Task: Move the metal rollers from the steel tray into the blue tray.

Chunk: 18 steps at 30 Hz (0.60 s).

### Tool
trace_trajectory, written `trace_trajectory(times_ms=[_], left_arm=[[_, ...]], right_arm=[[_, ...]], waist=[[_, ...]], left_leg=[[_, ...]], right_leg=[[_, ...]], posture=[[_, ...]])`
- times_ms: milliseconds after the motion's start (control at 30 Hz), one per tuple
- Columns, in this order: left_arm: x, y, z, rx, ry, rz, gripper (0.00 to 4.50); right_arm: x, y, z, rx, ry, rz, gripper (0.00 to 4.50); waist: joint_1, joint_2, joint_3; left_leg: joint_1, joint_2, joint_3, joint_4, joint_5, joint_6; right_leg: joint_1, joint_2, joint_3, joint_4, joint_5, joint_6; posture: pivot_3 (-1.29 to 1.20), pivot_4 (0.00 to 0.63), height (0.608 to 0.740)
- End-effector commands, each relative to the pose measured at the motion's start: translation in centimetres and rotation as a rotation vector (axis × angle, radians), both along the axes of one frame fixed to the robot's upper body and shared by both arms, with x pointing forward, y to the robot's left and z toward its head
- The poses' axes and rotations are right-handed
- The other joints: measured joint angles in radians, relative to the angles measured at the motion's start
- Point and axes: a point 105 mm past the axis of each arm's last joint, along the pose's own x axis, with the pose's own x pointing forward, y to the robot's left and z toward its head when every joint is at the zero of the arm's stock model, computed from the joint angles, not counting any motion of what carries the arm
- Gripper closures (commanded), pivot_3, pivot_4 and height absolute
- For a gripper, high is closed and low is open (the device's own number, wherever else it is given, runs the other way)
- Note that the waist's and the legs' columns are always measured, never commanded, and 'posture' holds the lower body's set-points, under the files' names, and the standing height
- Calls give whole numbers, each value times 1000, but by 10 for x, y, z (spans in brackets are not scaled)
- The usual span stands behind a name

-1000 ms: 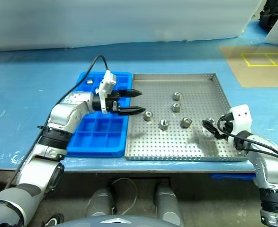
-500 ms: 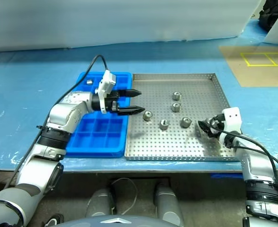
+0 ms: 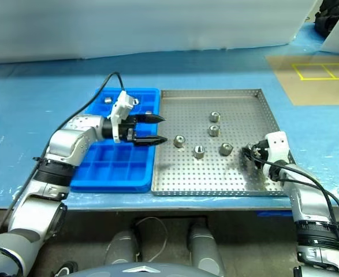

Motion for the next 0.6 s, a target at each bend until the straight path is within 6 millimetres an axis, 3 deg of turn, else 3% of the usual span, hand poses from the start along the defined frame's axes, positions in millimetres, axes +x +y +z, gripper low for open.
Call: trace_trajectory(times_ms=[33,200,300,433,600], left_arm=[[0,16,17,-2,-61,25,0],[1,39,25,24,-104,85,0],[5,63,34,43,-143,168,0],[13,102,51,55,-199,337,0],[10,135,58,104,-241,464,0]], right_arm=[[9,49,57,32,-162,199,2807],[15,85,95,21,-231,368,2807],[11,116,116,44,-251,532,2807],[5,173,118,78,-229,772,2807],[9,225,112,90,-227,906,2807]], waist=[[-1,1,1],[15,2,1],[24,2,1],[32,2,1],[42,2,2]], left_leg=[[1,0,0,0,0,0],[1,1,0,-2,2,-3],[-1,0,0,-2,2,-4],[0,1,0,-3,3,-5],[0,2,0,-5,5,-8]], right_leg=[[0,0,0,0,0,0],[0,0,0,1,0,0],[-1,0,0,1,0,-1],[-2,1,0,1,0,-2],[-3,1,-1,3,0,-2]], posture=[[-303,150,740],[-256,150,740],[-204,150,740],[-151,150,740],[-94,150,740]])
